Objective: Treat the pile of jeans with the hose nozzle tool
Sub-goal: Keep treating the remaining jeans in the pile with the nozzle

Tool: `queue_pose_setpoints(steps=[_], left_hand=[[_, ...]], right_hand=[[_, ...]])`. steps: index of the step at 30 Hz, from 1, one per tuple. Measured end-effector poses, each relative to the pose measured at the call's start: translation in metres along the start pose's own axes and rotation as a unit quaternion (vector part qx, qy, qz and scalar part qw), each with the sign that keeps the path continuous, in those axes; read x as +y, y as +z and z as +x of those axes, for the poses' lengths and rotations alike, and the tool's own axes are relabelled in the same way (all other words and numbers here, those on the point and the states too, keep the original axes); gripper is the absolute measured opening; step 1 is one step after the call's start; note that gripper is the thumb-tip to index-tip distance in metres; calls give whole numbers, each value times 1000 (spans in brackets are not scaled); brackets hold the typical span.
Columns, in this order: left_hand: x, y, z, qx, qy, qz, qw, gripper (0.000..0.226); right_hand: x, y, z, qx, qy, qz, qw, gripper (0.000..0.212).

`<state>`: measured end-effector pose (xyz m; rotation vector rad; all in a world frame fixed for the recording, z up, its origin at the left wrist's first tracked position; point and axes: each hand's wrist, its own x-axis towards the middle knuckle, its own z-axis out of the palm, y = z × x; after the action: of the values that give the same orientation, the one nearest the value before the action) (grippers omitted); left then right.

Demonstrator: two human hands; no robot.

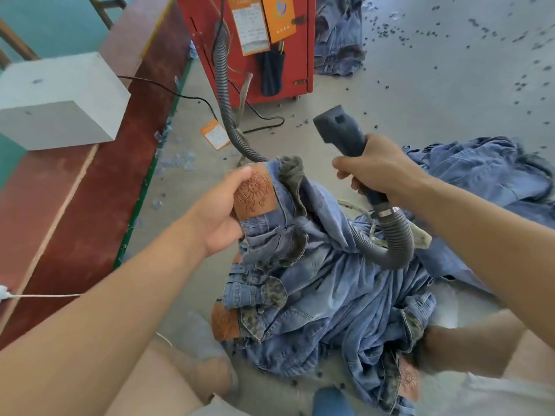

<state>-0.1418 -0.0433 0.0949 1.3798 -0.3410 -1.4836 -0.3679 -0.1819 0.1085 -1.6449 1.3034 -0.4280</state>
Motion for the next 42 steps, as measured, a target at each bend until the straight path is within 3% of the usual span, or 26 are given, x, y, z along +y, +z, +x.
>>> queue_pose_setpoints(steps=[3, 10, 14, 20, 26, 28, 31, 33, 35, 37, 42], left_hand=[[3, -3, 1, 3, -11, -67, 998, 45], [11, -1, 12, -17, -12, -112, 993, 48], [8, -3, 16, -21, -13, -103, 994, 47], [12, -5, 16, -44, -8, -135, 990, 49], [7, -7, 15, -102, -11, -149, 984, 51], [3, -6, 15, -116, -19, -134, 984, 52], [0, -6, 12, -118, -26, -130, 984, 57], [0, -6, 10, -130, -23, -132, 982, 49], [2, -5, 10, -129, -19, -124, 984, 40], [3, -4, 11, -101, -27, -111, 988, 47], [6, -2, 15, -47, -36, -128, 990, 40]], right_hand=[[-4, -23, -9, -8, -58, -27, 998, 42], [-8, -37, -45, -112, -214, -184, 953, 27], [6, -18, -31, -123, -201, -258, 937, 23], [12, -26, -14, -58, -145, -177, 972, 14], [3, -36, -21, -179, -159, -200, 950, 14], [2, -30, -19, -157, -163, -182, 957, 11], [-3, -26, -15, -36, -145, -111, 983, 12], [-5, -34, -15, 3, -130, -92, 987, 13], [-3, -45, -17, -34, -149, -105, 983, 14], [-1, -51, -22, -100, -177, -132, 970, 20], [7, -35, -33, -189, -251, -260, 913, 40]])
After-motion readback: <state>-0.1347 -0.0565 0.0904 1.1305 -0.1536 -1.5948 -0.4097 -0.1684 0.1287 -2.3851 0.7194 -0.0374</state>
